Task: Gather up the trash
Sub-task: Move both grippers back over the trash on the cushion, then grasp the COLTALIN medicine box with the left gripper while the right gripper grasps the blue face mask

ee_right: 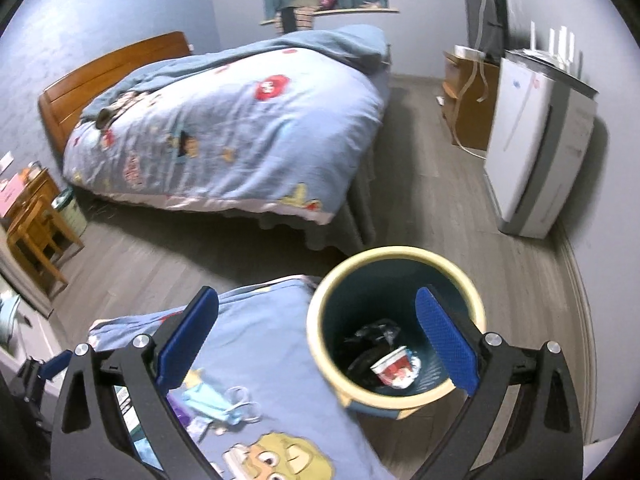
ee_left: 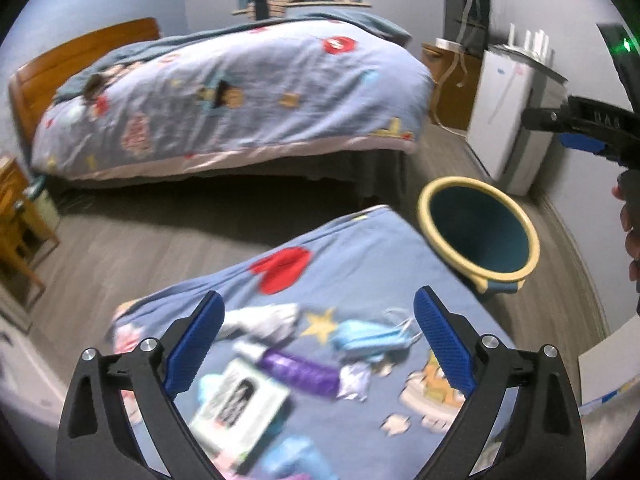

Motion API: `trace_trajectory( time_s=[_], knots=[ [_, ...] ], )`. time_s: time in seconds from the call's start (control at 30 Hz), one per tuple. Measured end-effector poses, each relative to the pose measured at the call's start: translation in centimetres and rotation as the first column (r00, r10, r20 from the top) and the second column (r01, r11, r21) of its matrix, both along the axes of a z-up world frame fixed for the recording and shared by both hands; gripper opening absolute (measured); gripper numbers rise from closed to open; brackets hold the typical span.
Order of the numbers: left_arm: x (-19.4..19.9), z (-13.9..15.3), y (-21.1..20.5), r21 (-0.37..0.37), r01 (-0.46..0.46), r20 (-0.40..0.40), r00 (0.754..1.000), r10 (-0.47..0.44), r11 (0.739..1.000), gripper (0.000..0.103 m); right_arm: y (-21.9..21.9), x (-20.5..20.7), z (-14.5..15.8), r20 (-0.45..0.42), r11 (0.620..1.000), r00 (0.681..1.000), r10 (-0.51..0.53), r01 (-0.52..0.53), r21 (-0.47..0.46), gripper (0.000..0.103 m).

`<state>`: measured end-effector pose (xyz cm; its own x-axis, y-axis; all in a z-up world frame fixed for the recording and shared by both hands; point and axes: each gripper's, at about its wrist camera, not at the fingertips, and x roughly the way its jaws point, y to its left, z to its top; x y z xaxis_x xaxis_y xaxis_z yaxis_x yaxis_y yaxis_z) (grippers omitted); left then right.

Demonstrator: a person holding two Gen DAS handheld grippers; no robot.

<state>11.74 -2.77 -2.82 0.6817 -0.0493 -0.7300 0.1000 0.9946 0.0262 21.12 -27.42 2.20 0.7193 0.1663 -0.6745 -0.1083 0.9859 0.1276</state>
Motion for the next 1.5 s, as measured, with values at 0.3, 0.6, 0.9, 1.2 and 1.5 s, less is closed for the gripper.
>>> trace_trajectory(
  time_s=[0.3, 0.6, 0.9, 1.2, 1.5],
  knots=[
    [-4.9, 0.5, 6.2, -0.037, -0.12, 0.012, 0.993, 0.121, 0.992, 0.096, 5.9, -3.6, -1.2, -0.031, 0.995, 0.995, 0.096, -0.095, 0.008, 0.097],
    [-5.1, -2.3, 10.1, -0.039, -0.217, -0.041, 0.976, 0.215, 0.975, 0.096, 8.8, -3.9, -6.9, -0.176, 0.991, 0.975, 0.133, -0.129, 0.032, 0.097],
    [-3.1, -7.3, 11.3, 0.018, -0.202, -0.148, 0.968, 0.203, 0.979, 0.096, 10.0, -2.0, -12.3, -0.304, 0.993, 0.945, 0.117, -0.113, 0.031, 0.097],
    [-0.9, -12.8, 8.9, 0.052, 0.007, -0.305, 0.952, 0.009, 0.999, 0.096, 11.4, -0.7, -15.2, -0.361, 0.979, 0.92, 0.155, -0.193, -0.07, 0.097],
    [0.4, -16.0, 7.4, 0.134, 0.082, -0.377, 0.926, -0.026, 0.988, 0.096, 12.8, 0.0, -17.1, -0.4, 0.952, 0.888, 0.226, -0.289, -0.104, 0.097]
  ],
)
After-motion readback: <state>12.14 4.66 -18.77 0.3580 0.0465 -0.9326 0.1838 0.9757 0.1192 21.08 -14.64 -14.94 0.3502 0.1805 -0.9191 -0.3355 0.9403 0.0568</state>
